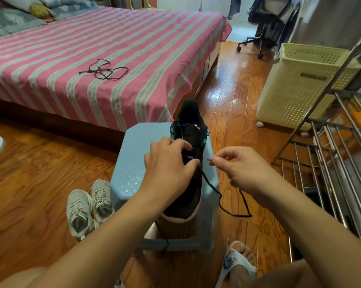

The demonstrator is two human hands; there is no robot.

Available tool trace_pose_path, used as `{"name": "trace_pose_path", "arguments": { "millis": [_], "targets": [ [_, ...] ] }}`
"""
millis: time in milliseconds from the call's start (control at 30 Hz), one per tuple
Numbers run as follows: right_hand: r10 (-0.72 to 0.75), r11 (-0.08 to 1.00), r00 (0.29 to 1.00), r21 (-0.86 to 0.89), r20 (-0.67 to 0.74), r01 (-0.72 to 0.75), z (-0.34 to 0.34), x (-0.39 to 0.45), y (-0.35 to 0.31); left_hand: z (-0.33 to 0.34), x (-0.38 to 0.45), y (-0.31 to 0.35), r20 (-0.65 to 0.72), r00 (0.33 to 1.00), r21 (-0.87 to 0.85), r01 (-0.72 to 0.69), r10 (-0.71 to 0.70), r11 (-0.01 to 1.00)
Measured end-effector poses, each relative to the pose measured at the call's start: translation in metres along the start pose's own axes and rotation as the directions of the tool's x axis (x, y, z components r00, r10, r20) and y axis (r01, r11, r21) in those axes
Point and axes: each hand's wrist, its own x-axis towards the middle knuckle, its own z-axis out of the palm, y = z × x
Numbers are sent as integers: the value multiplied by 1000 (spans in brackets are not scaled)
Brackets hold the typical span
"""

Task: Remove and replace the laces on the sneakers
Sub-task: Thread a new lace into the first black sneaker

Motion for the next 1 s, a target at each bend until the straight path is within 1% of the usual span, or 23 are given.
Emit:
{"name": "trace_pose_path", "arguments": {
  "millis": [33, 100, 200, 300, 367, 467, 500, 533, 567, 633, 667, 733, 800, 833, 900, 1000],
  "targets": [
    [11, 1000, 1000, 12, -11, -11, 3, 1, 2, 0, 1, 0, 15, 1000, -29, 22, -21, 999],
    [-21, 1000, 997, 18, -75, 23, 12, 3, 3, 1, 4, 0, 43, 998, -94, 41, -38, 995],
    [-87, 994, 983, -83, -160, 75, 27, 8, 8, 3, 3, -2, 53, 998, -149, 49, -42, 988],
    [-112, 988, 974, -130, -196, 87, 37, 14, 12, 5, 4, -6, 40, 998, -238, 52, -44, 970],
    [-96, 991, 972, -116, -216, 72, 39, 16, 12, 6, 6, -9, 46, 998, -285, 58, -46, 957],
    [-50, 998, 971, -51, -236, 39, 41, 14, 11, 7, 8, -10, 56, 997, -313, 59, -44, 948],
    [-56, 997, 970, -64, -238, 42, 42, 13, 10, 8, 9, -11, 50, 998, -315, 47, -32, 948],
    [-90, 991, 965, -119, -246, 62, 42, 12, 9, 8, 9, -12, 39, 999, -309, 21, -10, 951],
    [-147, 973, 957, -213, -251, 93, 41, 12, 9, 9, 10, -13, 27, 999, -295, -15, 24, 955],
    [-250, 912, 939, -383, -235, 147, 41, 11, 6, 9, 15, -17, 9, 995, -274, -94, 100, 957],
    [-260, 904, 939, -398, -227, 155, 40, 12, 5, 8, 18, -19, -2, 992, -276, -124, 128, 953],
    [-202, 946, 956, -295, -214, 134, 38, 16, 4, 4, 25, -20, 1, 988, -289, -145, 151, 946],
    [-113, 980, 977, -184, -179, 80, 36, 20, 4, -2, 32, -18, 61, 984, -256, -146, 167, 956],
    [-83, 985, 984, -160, -158, 57, 34, 22, 3, -3, 34, -16, 92, 980, -213, -154, 177, 965],
    [-58, 987, 991, -156, -124, 38, 31, 25, 3, -3, 36, -12, 107, 976, -134, -174, 189, 976],
    [-74, 977, 992, -205, -98, 53, 29, 27, 1, 0, 33, -4, 53, 978, -43, -200, 202, 979]
  ]
}}
